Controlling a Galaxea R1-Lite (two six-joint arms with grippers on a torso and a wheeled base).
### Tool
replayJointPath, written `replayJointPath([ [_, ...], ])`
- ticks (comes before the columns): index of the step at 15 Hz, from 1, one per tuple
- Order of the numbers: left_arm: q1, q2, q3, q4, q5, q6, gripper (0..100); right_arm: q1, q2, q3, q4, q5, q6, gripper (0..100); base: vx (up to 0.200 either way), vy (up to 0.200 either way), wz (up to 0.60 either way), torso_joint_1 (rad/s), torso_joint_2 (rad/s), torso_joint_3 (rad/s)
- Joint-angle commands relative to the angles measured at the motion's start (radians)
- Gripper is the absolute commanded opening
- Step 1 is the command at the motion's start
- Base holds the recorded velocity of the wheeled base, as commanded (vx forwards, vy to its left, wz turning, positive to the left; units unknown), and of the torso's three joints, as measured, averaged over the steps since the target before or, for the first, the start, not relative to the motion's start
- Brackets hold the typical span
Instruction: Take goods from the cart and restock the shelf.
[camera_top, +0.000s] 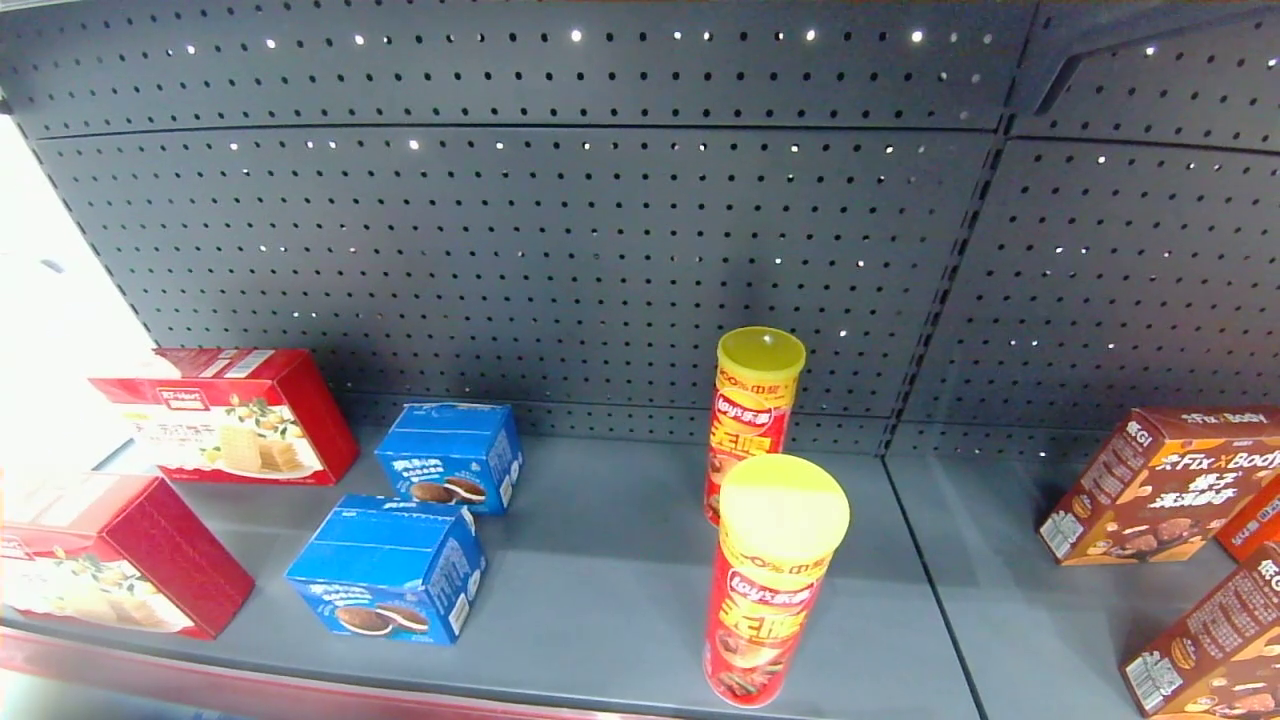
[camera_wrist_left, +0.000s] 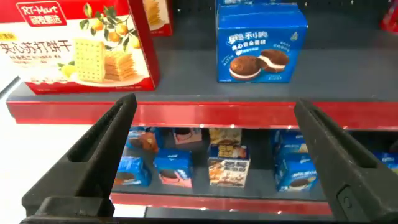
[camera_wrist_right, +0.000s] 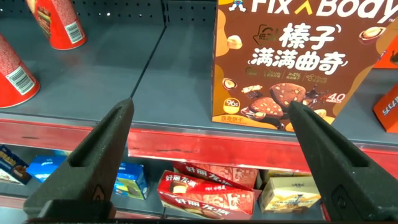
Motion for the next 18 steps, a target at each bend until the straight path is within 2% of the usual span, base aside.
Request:
replayJointPath([
  [1, 0.000, 0.002, 0.032, -0.038, 0.051, -0.011, 100, 0.000, 0.001, 0.000, 0.000, 0.000, 0.000, 100, 0.000, 0.000, 0.00, 0.000, 0.00, 0.000],
  [3, 0.000, 0.002, 0.032, -0.035, 0.057, -0.020, 100, 0.000, 0.001, 0.000, 0.000, 0.000, 0.000, 100, 0.000, 0.000, 0.00, 0.000, 0.00, 0.000],
  [4, 0.000, 0.002, 0.032, -0.035, 0.057, -0.043, 100, 0.000, 0.001, 0.000, 0.000, 0.000, 0.000, 100, 0.000, 0.000, 0.00, 0.000, 0.00, 0.000],
  [5, 0.000, 0.002, 0.032, -0.035, 0.057, -0.043, 100, 0.000, 0.001, 0.000, 0.000, 0.000, 0.000, 100, 0.000, 0.000, 0.00, 0.000, 0.00, 0.000],
  [6, 0.000, 0.002, 0.031, -0.037, 0.060, -0.069, 100, 0.000, 0.001, 0.000, 0.000, 0.000, 0.000, 100, 0.000, 0.000, 0.00, 0.000, 0.00, 0.000],
  [18, 0.000, 0.002, 0.032, -0.037, 0.061, -0.068, 100, 0.000, 0.001, 0.000, 0.000, -0.009, 0.000, 100, 0.000, 0.000, 0.00, 0.000, 0.00, 0.000],
])
